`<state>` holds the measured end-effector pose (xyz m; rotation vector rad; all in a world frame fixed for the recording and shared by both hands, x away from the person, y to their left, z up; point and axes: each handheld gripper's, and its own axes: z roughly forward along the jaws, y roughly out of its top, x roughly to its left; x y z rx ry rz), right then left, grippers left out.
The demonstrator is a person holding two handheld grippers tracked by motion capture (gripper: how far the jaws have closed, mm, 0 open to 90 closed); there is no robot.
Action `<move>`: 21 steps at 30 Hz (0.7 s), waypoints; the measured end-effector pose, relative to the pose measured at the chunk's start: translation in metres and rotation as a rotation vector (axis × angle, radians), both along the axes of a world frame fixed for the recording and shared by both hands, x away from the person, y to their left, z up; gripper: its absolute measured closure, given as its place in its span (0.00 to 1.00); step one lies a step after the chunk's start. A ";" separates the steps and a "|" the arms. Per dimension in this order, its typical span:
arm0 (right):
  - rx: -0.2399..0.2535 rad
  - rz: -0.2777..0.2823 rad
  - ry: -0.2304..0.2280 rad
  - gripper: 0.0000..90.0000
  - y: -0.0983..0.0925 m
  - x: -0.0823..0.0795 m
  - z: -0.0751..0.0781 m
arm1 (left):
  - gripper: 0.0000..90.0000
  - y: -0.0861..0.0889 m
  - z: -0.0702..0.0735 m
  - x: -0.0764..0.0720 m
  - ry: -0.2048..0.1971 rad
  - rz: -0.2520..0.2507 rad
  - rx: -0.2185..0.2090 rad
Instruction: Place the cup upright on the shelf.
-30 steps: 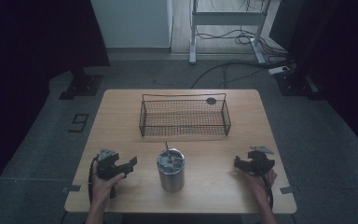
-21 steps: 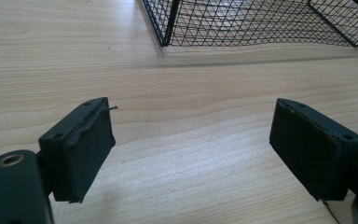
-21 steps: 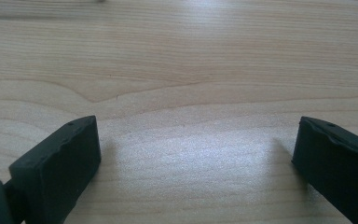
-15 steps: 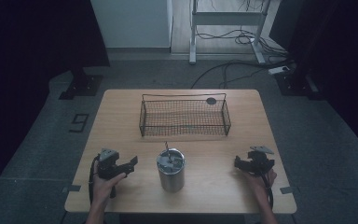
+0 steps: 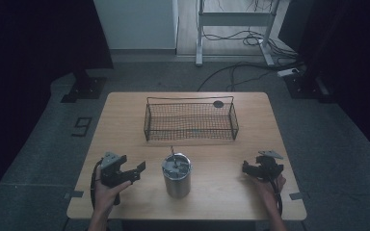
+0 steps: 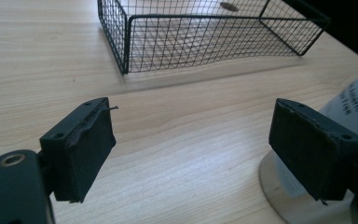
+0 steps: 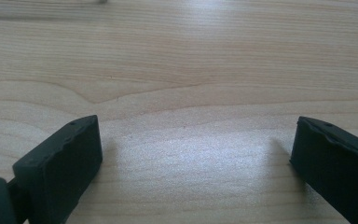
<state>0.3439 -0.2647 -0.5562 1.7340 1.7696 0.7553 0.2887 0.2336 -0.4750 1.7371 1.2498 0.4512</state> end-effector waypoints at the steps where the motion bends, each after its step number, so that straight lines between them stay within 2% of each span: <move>1: 0.000 0.000 0.000 0.02 0.000 0.000 0.000 | 0.16 0.000 0.001 -0.001 -0.004 -0.005 -0.003; 7: 0.002 -0.002 0.000 0.02 0.000 0.000 0.000 | 0.16 -0.001 0.012 -0.008 -0.034 -0.039 -0.039; 12: 0.002 -0.007 -0.002 0.03 0.000 0.000 0.000 | 0.14 -0.005 0.021 -0.017 -0.063 -0.081 -0.048; 15: 0.002 -0.008 -0.002 0.03 0.000 0.000 0.000 | 0.13 -0.009 0.024 -0.019 -0.073 -0.100 -0.046; 19: 0.002 -0.011 -0.004 0.04 -0.001 0.000 0.000 | 0.09 -0.017 0.027 -0.023 -0.085 -0.151 -0.036; 20: 0.002 -0.013 -0.007 0.04 0.000 0.000 0.000 | 0.08 -0.021 0.028 -0.025 -0.086 -0.181 -0.032; 21: 0.002 -0.013 -0.007 0.04 0.000 0.000 0.000 | 0.07 -0.021 0.028 -0.025 -0.086 -0.181 -0.032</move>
